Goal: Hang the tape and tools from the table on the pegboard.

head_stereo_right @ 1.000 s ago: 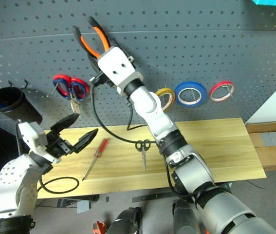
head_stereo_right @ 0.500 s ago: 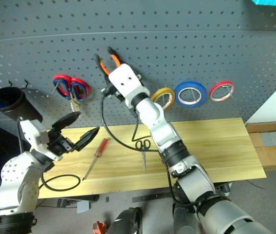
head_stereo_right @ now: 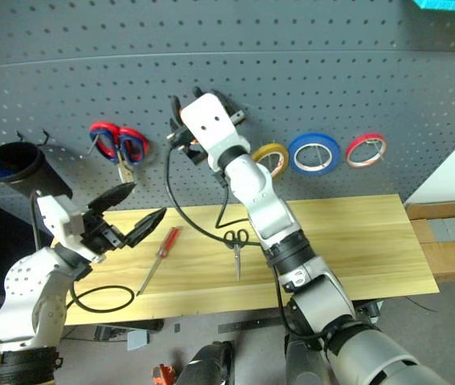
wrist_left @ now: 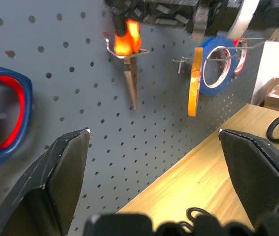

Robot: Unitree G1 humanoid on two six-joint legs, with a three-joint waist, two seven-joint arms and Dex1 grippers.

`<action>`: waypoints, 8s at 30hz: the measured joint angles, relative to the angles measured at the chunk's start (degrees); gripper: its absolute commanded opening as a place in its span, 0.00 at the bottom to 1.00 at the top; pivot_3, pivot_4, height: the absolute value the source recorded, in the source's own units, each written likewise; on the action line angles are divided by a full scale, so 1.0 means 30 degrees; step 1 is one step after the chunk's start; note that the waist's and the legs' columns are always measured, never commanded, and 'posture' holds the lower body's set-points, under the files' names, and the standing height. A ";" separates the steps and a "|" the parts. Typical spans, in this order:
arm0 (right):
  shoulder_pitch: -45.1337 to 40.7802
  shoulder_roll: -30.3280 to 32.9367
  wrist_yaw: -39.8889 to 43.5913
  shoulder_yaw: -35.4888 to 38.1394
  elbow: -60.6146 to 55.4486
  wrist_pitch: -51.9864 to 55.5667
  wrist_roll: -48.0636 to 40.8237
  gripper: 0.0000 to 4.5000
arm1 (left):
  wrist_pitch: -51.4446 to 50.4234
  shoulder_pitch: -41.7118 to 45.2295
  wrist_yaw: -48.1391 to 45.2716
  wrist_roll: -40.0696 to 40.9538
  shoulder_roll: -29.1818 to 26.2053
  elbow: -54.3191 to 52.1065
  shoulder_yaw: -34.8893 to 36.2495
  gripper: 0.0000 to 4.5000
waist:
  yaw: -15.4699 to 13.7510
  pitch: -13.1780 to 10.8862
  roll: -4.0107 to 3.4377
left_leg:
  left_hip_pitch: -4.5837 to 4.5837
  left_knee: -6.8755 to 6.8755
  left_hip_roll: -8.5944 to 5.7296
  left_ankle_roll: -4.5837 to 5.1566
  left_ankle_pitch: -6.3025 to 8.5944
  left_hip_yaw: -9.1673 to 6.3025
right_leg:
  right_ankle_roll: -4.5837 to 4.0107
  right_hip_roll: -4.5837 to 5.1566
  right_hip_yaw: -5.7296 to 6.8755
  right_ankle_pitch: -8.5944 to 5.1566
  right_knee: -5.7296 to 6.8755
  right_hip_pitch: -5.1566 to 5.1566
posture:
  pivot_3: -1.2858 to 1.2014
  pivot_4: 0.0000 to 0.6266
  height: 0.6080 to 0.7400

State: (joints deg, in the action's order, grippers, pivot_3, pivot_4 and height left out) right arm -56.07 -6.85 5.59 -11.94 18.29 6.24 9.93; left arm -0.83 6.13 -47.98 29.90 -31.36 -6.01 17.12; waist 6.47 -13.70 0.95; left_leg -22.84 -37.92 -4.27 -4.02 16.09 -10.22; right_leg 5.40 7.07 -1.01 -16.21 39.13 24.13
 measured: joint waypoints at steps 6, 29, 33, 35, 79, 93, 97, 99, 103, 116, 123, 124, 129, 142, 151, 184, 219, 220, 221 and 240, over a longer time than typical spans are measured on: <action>0.1101 0.0833 0.0149 0.1183 -0.4963 0.2447 -0.0701 0.99 | -0.0452 0.0041 0.1174 -0.0485 0.0049 0.0197 -0.0017 1.00 | -0.0032 0.0001 0.0001 | -0.0003 0.0005 0.0000 -0.0012 -0.0007 -0.0007 | -0.0001 -0.0002 0.0004 0.0002 0.0002 0.0000 | 0.50 0.32 1.00; 0.9266 1.3101 1.1837 0.3902 -1.9219 1.7684 -1.6889 0.99 | -1.1839 -0.0602 0.7910 -0.4977 0.0231 -0.2383 -0.4628 1.00 | -0.0524 -0.0002 0.0001 | 0.0002 -0.0021 0.0002 0.0118 0.0054 0.0039 | 0.0028 -0.0006 0.0009 0.0019 -0.0021 -0.0055 | 0.48 0.39 1.00; 1.0072 1.3703 1.1737 0.2689 -1.9485 1.7567 -1.6649 0.99 | -1.3938 0.0884 0.8414 -0.5216 0.1411 -0.2405 -0.6248 1.00 | -0.0561 -0.0012 0.0016 | -0.0001 -0.0033 0.0001 0.0118 0.0051 0.0046 | 0.0038 -0.0006 0.0011 0.0025 -0.0022 -0.0058 | 0.48 0.41 1.00; 1.0145 1.3817 1.1546 0.2467 -1.9530 1.7396 -1.6478 0.99 | -1.4686 0.1648 0.8735 -0.5321 0.2144 -0.2200 -0.6823 1.00 | -0.0565 -0.0013 0.0020 | -0.0002 -0.0033 0.0002 0.0117 0.0051 0.0049 | 0.0037 -0.0006 0.0012 0.0025 -0.0023 -0.0058 | 0.48 0.41 1.00; 1.1043 1.7275 1.0950 0.1031 -1.7388 1.6448 -1.4427 1.00 | -1.5879 0.6439 1.5094 -0.8575 1.0486 0.7186 -0.6332 0.11 | -0.0644 -0.0083 0.0140 | 0.0152 -0.0043 0.0004 0.0162 0.0076 0.0112 | 0.0074 0.0010 0.0015 0.0034 -0.0104 -0.0269 | 0.45 0.45 1.00; 1.1608 1.8613 1.2813 -0.0433 -1.6442 1.4289 -1.1557 1.00 | -1.5794 0.6399 1.4841 -0.8602 0.9987 0.7175 -0.6349 0.02 | -0.0657 -0.0088 0.0143 | 0.0146 -0.0025 0.0005 0.0172 0.0084 0.0119 | 0.0092 0.0011 0.0015 0.0039 -0.0182 -0.0285 | 0.46 0.45 1.00; 1.1609 1.8481 1.3113 -0.0428 -1.6341 1.4287 -1.1406 1.00 | -1.5274 0.6243 1.4453 -0.8742 0.9503 0.7189 -0.6913 0.02 | -0.0655 -0.0088 0.0143 | 0.0147 -0.0020 0.0007 0.0170 0.0083 0.0117 | 0.0092 0.0011 0.0014 0.0039 -0.0185 -0.0285 | 0.46 0.44 1.00; 1.1609 1.8338 1.3171 -0.0376 -1.6261 1.4293 -1.1421 1.00 | -1.4887 0.6111 1.4236 -0.8888 0.9223 0.7194 -0.7180 0.02 | -0.0651 -0.0088 0.0143 | 0.0147 -0.0019 0.0008 0.0170 0.0083 0.0117 | 0.0091 0.0010 0.0014 0.0039 -0.0187 -0.0285 | 0.46 0.44 1.00; 1.1609 1.8194 1.3322 -0.0339 -1.6171 1.4302 -1.1437 1.00 | -1.4775 0.6065 1.4109 -0.8965 0.8992 0.7114 -0.7137 0.02 | -0.0652 -0.0090 0.0144 | 0.0143 -0.0016 0.0007 0.0172 0.0084 0.0115 | 0.0092 0.0011 0.0015 0.0039 -0.0197 -0.0285 | 0.46 0.44 1.00; 1.2340 1.9220 1.4424 0.0624 -1.6250 1.4172 -1.1906 1.00 | -1.5181 0.4221 1.3117 -0.7367 1.0397 0.0847 -0.6988 0.49 | -0.0948 -0.0293 0.0278 | -0.0001 -0.0019 -0.0009 0.0181 0.0092 0.0115 | 0.0156 0.0034 0.0034 0.0087 -0.0408 -0.0250 | 0.46 0.46 1.00; 1.2379 1.9946 1.5277 0.0702 -1.5260 1.3388 -1.1719 1.00 | -1.8064 0.4860 1.6330 -0.8445 1.2213 0.1650 -0.7576 0.80 | -0.1086 -0.0330 0.0321 | -0.0007 -0.0012 -0.0005 0.0208 0.0109 0.0143 | 0.0162 0.0035 0.0033 0.0090 -0.0442 -0.0254 | 0.45 0.47 1.00; 1.2425 2.0027 1.5346 0.0709 -1.5094 1.3320 -1.1637 1.00 | -1.8081 0.5019 1.6856 -0.8750 1.2281 0.1933 -0.7718 0.80 | -0.1080 -0.0333 0.0326 | -0.0006 -0.0012 -0.0004 0.0209 0.0109 0.0149 | 0.0163 0.0035 0.0027 0.0090 -0.0442 -0.0254 | 0.45 0.47 1.00; 1.2965 2.0131 1.5501 0.0773 -1.4906 1.3165 -1.1408 1.00 | -1.7986 0.5915 1.8384 -0.9276 1.2925 0.3420 -0.7500 0.80 | -0.1128 -0.0375 0.0330 | -0.0013 -0.0014 -0.0007 0.0208 0.0109 0.0152 | 0.0164 0.0041 0.0029 0.0091 -0.0448 -0.0253 | 0.45 0.47 1.00; 1.3061 2.0100 1.5567 0.0774 -1.5003 1.3172 -1.1368 1.00 | -1.7011 0.7167 1.8900 -0.9089 1.4074 0.6717 -0.6635 0.80 | -0.1100 -0.0441 0.0324 | -0.0005 -0.0016 -0.0004 0.0214 0.0114 0.0176 | 0.0172 0.0048 0.0020 0.0095 -0.0451 -0.0254 | 0.45 0.48 1.00; 1.3060 2.0098 1.5595 0.0774 -1.5083 1.3240 -1.1398 1.00 | -1.6404 0.7744 1.8641 -0.8947 1.3347 0.7493 -0.5514 0.52 | -0.1088 -0.0438 0.0320 | 0.0016 -0.0030 -0.0005 0.0214 0.0113 0.0180 | 0.0181 0.0047 0.0016 0.0099 -0.0434 -0.0274 | 0.45 0.48 1.00; 1.1358 1.8590 1.4658 0.1273 -1.6121 1.4361 -1.2155 1.00 | -1.4529 0.3287 1.2659 -0.8183 0.6899 0.0545 -0.5652 0.00 | -0.1106 -0.0444 0.0286 | -0.0010 -0.0019 -0.0004 0.0211 0.0114 0.0156 | 0.0181 0.0059 0.0028 0.0104 -0.0463 -0.0249 | 0.46 0.45 1.00; 1.1875 1.7789 1.3881 0.0212 -1.6541 1.3991 -1.1264 1.00 | -1.9837 0.7265 1.0920 -0.7768 0.6396 0.5238 -0.7041 0.57 | -0.1039 -0.0459 0.0279 | 0.0002 -0.0024 -0.0008 0.0212 0.0113 0.0159 | 0.0181 0.0057 0.0025 0.0104 -0.0426 -0.0245 | 0.46 0.48 1.00; 1.1875 1.7788 1.3882 0.0211 -1.6541 1.3994 -1.1264 1.00 | -1.9684 0.7278 1.0798 -0.7784 0.6367 0.5279 -0.7145 0.57 | -0.1044 -0.0459 0.0279 | 0.0003 -0.0026 -0.0008 0.0212 0.0113 0.0159 | 0.0181 0.0057 0.0025 0.0104 -0.0424 -0.0245 | 0.46 0.48 1.00; 1.1875 1.7787 1.3883 0.0212 -1.6541 1.3997 -1.1270 1.00 | -1.9553 0.7316 1.0730 -0.7789 0.6382 0.5356 -0.7240 0.57 | -0.1050 -0.0459 0.0279 | 0.0001 -0.0027 -0.0008 0.0212 0.0113 0.0159 | 0.0181 0.0057 0.0025 0.0104 -0.0424 -0.0245 | 0.46 0.48 1.00; 1.1949 1.7763 1.3917 0.0212 -1.6565 1.4311 -1.1358 1.00 | -1.9339 0.8335 1.1112 -0.7814 0.7327 0.6427 -0.7327 0.99 | -0.1063 -0.0471 0.0281 | 0.0000 -0.0026 -0.0009 0.0212 0.0113 0.0161 | 0.0181 0.0057 0.0026 0.0104 -0.0426 -0.0244 | 0.46 0.48 1.00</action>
State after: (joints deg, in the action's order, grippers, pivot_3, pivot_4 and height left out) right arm -20.23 46.44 47.34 -11.30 -31.40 49.17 -24.14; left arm -58.85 31.13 -14.64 6.45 -9.38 13.27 -4.86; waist 3.28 -15.11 1.80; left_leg -22.84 -38.00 -4.30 -3.38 16.43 -9.74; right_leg 5.94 7.24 -0.93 -15.90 37.85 23.40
